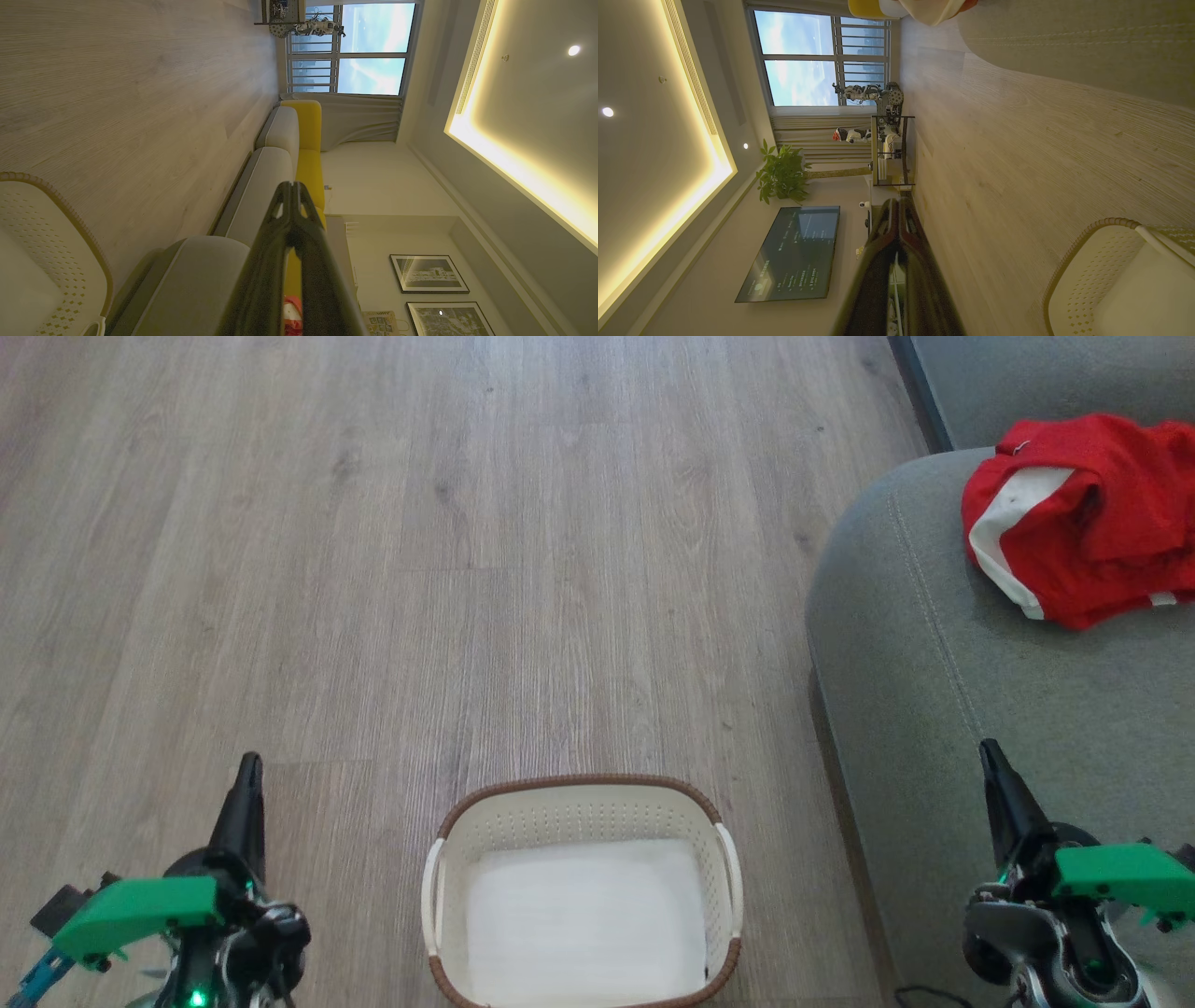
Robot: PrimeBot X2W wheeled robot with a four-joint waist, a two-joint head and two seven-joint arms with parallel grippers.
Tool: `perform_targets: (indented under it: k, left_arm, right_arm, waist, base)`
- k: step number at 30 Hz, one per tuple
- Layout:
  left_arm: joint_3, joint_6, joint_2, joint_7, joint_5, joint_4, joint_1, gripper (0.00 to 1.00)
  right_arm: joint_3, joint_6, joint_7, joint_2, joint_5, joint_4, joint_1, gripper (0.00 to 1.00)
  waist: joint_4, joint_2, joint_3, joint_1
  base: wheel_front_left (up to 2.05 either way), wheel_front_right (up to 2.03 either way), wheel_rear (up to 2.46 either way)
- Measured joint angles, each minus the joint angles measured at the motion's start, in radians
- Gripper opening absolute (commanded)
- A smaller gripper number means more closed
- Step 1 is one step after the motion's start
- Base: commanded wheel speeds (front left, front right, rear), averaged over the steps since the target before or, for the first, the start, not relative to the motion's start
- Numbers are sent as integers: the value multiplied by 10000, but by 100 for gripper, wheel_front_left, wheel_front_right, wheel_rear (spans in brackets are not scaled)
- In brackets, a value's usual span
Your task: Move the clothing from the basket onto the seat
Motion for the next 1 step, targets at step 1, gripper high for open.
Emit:
perform_targets:
  k: [1]
  left_arm:
    - [0, 0, 0, 0, 0, 0, 0, 0]
  right_arm:
    - [0, 0, 0, 0, 0, 0, 0, 0]
  waist:
    - [0, 0, 0, 0]
  base:
    - [0, 0, 0]
